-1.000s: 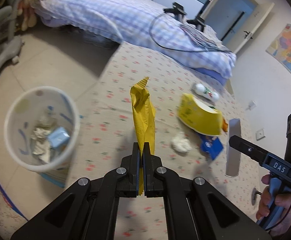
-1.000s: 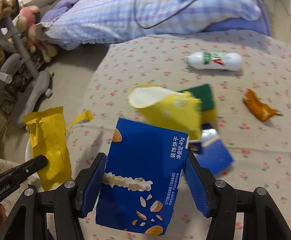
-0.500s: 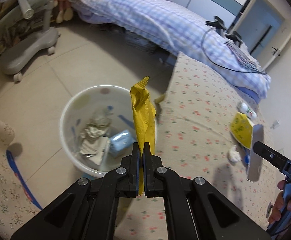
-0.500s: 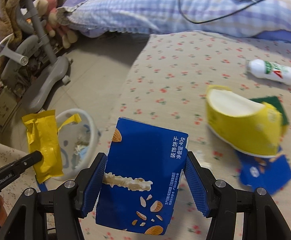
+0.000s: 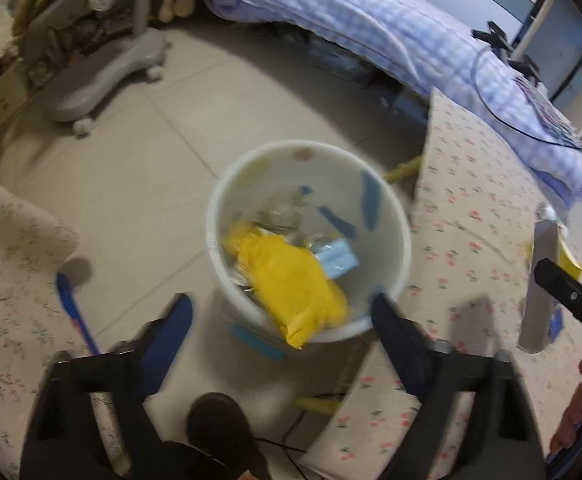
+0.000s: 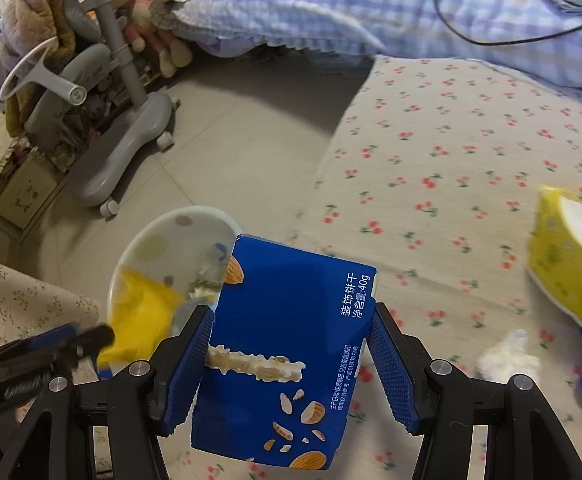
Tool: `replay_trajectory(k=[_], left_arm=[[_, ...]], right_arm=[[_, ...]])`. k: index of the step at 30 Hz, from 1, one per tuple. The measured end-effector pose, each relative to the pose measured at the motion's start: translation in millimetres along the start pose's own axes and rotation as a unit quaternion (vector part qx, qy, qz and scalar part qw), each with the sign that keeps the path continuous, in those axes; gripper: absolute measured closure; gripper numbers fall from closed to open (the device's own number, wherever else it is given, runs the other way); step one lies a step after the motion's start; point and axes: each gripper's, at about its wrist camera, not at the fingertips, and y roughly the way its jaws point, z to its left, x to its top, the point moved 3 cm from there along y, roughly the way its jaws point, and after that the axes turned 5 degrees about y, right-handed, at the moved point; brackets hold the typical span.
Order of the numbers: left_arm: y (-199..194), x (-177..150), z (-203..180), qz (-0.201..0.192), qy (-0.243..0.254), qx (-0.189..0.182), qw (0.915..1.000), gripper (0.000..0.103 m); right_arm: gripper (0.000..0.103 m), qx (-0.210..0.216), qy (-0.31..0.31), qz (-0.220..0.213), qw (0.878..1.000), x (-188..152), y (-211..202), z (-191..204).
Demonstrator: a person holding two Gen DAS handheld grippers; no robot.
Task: Collect trash
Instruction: 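Carry wrapper and box over the wastebasket and open the left tool, then open the right tool to drop the blue box into the wastebasket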
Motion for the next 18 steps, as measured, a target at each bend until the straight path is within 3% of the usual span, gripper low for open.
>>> replay_trajectory(k=[10, 18], left_arm=[[-2, -8, 32, 0.008, 0.011, 0.049, 0.9987, 0.010], [-4, -9, 43, 0.005, 0.018, 0.063, 0.9978, 0.010]], right_arm=[[0.037, 0.028, -0.008, 0.006, 1.000, 6, 37, 29], [0.036, 0.037, -0.016, 0.016, 0.999, 7, 64, 44]])
